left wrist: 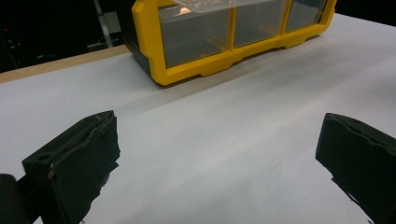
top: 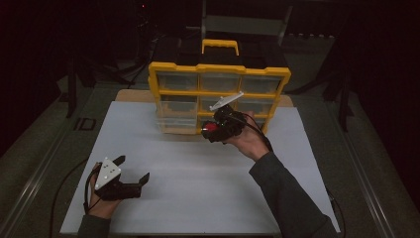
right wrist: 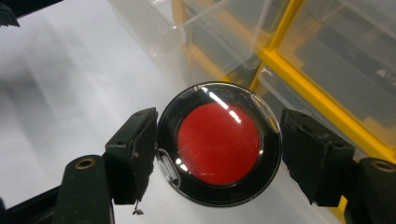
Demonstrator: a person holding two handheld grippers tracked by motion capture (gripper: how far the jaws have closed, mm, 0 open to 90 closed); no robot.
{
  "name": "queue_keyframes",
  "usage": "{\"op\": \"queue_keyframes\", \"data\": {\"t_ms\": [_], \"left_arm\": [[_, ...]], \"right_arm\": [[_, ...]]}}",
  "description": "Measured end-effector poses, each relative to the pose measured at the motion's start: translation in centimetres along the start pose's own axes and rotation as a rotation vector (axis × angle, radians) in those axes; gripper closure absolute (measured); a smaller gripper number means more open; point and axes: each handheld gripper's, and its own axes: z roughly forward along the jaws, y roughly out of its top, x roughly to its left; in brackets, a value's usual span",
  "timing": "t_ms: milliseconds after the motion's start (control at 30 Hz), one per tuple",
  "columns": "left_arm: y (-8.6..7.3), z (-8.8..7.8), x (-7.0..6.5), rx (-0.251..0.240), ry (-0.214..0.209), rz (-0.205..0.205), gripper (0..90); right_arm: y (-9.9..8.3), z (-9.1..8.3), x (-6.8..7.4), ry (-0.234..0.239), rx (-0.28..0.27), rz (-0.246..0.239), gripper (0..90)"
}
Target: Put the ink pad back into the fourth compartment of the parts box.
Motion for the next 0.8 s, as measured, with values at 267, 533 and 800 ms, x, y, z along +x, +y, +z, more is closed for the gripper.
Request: {"op": "queue_keyframes", "data": {"t_ms": [267, 533, 800], "left_arm": [[0.0, 0.0, 0.0, 0.0, 0.0, 0.0, 0.0], [0.0, 0.0, 0.0, -0.001, 0.0, 0.0, 0.0], [0.0, 0.0, 0.0, -0.001, 0.0, -0.001, 0.0]], "right_arm": [[0.9, -0.5, -0.6, -0.011, -0.007, 0.01, 29.2], [2.0, -0.8, -1.0, -0.028, -0.013, 0.006, 29.2], [3.0, -1.3, -1.3, -0.041, -0.024, 0.003, 29.2]]}}
